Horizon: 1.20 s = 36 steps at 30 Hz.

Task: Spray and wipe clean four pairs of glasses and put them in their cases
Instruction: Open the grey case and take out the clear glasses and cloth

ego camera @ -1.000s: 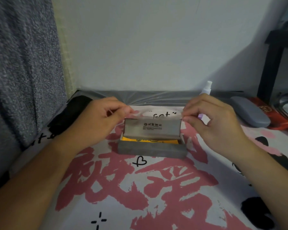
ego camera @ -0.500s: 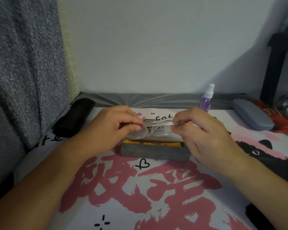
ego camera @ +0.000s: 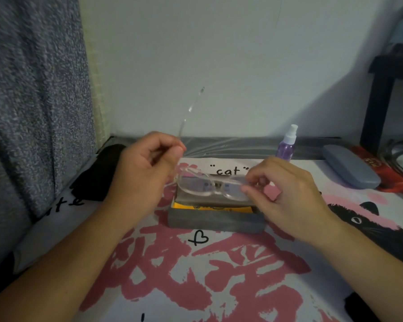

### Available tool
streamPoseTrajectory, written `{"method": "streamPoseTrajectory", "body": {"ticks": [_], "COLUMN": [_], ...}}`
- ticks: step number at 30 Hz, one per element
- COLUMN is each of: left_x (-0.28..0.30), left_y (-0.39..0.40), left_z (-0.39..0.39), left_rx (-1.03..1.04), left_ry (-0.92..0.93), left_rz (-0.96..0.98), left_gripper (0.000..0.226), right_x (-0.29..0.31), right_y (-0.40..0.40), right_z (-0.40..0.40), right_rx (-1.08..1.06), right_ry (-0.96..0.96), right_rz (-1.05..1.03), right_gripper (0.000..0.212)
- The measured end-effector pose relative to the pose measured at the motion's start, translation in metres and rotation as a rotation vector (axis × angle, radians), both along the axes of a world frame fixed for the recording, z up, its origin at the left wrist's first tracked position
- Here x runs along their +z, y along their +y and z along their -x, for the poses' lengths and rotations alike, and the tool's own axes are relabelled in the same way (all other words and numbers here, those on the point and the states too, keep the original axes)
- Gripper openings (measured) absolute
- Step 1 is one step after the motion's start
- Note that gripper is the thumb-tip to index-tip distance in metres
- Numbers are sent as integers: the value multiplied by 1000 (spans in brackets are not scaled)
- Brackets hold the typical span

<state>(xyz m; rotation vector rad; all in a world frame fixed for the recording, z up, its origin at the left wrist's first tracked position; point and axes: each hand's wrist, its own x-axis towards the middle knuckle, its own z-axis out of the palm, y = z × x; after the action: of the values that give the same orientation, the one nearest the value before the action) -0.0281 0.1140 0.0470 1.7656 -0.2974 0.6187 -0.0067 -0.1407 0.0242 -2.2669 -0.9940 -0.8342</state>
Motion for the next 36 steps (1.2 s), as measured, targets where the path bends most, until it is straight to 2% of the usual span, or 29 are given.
{"method": "streamPoseTrajectory", "body": {"ticks": [4,6,9,12,15,17,19,22,25,26,28,30,31,33,34,36], "left_x": [-6,-12,-20,-18,-18,-24,-28,-27,-33,-37,-44,-47,-47,-46,-45,-45], "left_y": [-12,-17,-29,-42,-49,-49,-43,-24,1,9,23,30,33,35,35,36], "left_z": [4,5,9,19,33,35,28,5,-19,-24,-29,-31,-33,-35,-35,-36], "left_rx": [-57,-68,-101,-234,-424,-449,-365,-151,-109,-135,-222,-305,-337,-365,-369,-360], "left_ry": [-42,-7,64,91,101,90,19,-61,19,92,229,349,377,387,387,394], "left_rz": [-26,-3,24,27,-69,-213,-326,-429,-540,-590,-666,-724,-755,-789,-791,-786], "left_gripper": [17,17,16,9,11,20,25,18,14,14,42,61,67,77,82,89], "right_x": [0,3,19,32,44,52,59,62,54,52,49,52,56,62,64,62], "right_y": [0,1,-3,-21,-40,-57,-78,-105,-116,-118,-117,-106,-95,-63,-43,-5], "right_z": [-2,-2,3,10,24,30,29,15,-2,-10,-22,-27,-26,-19,-14,-8], "right_rx": [-47,-217,-515,-621,-623,-619,-618,-618,-600,-609,-664,-700,-678,-522,-415,-207], "right_ry": [-116,-135,28,294,467,551,643,722,765,765,739,640,554,420,425,565], "right_rz": [126,-25,-372,-509,-333,-130,79,420,639,652,651,655,626,505,468,505], "right_gripper": [12,14,25,29,23,19,13,12,11,14,18,27,25,9,5,5]}}
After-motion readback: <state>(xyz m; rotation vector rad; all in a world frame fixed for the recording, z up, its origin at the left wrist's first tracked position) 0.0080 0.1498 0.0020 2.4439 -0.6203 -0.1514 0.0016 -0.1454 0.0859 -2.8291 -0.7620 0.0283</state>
